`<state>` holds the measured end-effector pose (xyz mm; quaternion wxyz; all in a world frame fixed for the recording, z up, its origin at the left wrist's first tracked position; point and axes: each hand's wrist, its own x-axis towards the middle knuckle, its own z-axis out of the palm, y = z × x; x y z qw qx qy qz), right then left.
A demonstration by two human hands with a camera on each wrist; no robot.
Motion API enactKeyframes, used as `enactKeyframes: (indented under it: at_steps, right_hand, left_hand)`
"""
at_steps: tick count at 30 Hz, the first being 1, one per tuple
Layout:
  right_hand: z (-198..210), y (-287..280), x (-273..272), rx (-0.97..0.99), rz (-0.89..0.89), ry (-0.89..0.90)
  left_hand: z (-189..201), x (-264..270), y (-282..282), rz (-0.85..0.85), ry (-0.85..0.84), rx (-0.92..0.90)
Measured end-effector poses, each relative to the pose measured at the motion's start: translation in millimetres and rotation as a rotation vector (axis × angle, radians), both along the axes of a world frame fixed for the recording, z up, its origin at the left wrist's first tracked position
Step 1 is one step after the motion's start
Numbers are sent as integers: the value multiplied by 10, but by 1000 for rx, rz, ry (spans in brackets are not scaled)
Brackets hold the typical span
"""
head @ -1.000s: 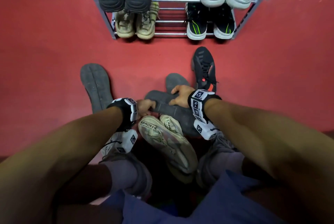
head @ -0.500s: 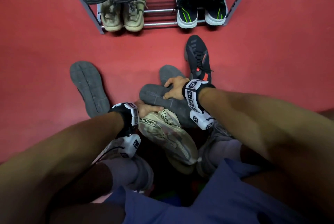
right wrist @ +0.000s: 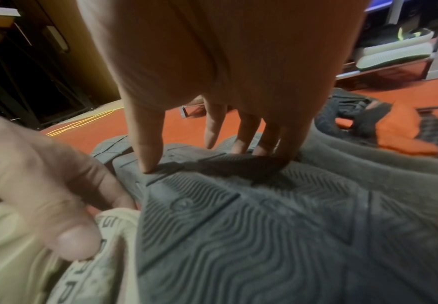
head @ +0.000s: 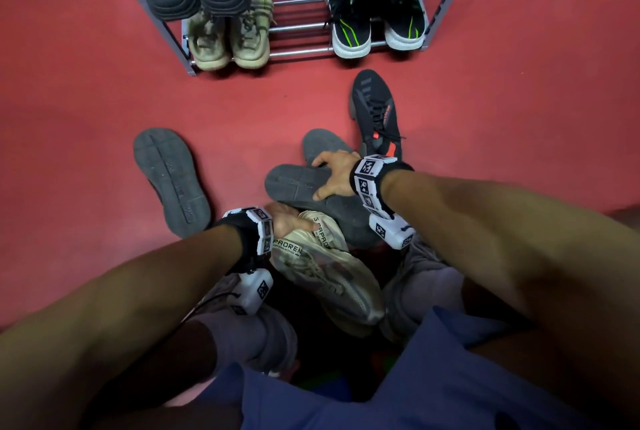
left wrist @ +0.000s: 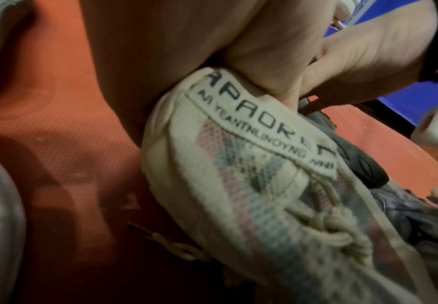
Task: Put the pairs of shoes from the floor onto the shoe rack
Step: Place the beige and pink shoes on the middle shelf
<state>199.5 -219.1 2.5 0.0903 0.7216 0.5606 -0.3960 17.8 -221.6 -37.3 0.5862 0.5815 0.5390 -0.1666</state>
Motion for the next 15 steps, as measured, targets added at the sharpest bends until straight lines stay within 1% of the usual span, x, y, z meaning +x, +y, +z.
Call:
enactKeyframes:
  at_steps: [3,4,5,7,10,12,15]
  right_hand:
    - [-4,12,37,-10,32,21]
    - [-6,21,56,-18,21,54]
    - [-4,32,77,-20,-5,103]
    - [12,63,108,15,-86,200]
    - [82,123,109,169,-211,289]
    - [184,151,97,226,-280,341]
    - [288,170,98,209,-358,433]
  left_hand:
    - [37,-26,-39,-24,27,69]
    - [35,-38,-48,-8,35,107]
    - [50,-37,-43,42,50,142]
    - [147,-37,18,159,8,203]
    - [340,-34,231,273,-95,284]
    - [511,-33,387,286,-135,338]
    - [671,-36,588,278,-179,381]
